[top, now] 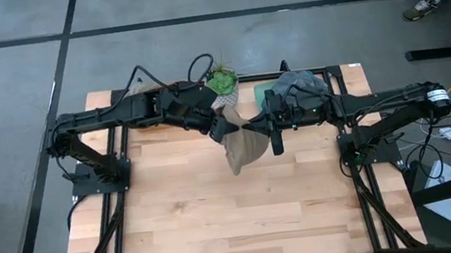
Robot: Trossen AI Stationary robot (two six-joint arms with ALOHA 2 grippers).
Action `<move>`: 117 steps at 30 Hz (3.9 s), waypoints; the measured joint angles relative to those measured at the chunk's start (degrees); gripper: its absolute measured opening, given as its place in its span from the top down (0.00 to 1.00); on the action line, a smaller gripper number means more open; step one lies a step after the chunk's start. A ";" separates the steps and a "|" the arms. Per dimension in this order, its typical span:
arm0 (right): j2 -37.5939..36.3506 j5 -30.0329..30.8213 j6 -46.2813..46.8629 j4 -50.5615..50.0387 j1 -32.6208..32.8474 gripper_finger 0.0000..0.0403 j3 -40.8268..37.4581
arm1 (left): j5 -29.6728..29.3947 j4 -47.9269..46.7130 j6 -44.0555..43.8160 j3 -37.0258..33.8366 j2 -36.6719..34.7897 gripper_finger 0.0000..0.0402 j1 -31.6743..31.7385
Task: Pick & Place hat
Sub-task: Put the brown cap into the orange bin
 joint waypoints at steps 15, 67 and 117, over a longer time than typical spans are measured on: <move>0.00 -3.69 3.76 -2.07 0.01 0.69 0.00 | 0.41 -13.00 2.01 0.00 -0.65 0.96 1.72; 2.95 -10.78 5.46 11.87 0.06 0.99 0.03 | 24.70 -6.83 5.88 0.02 -6.49 0.95 6.43; -10.62 5.27 8.64 -26.78 -1.47 0.99 -0.02 | 4.74 -21.08 23.69 0.04 -15.23 0.96 10.84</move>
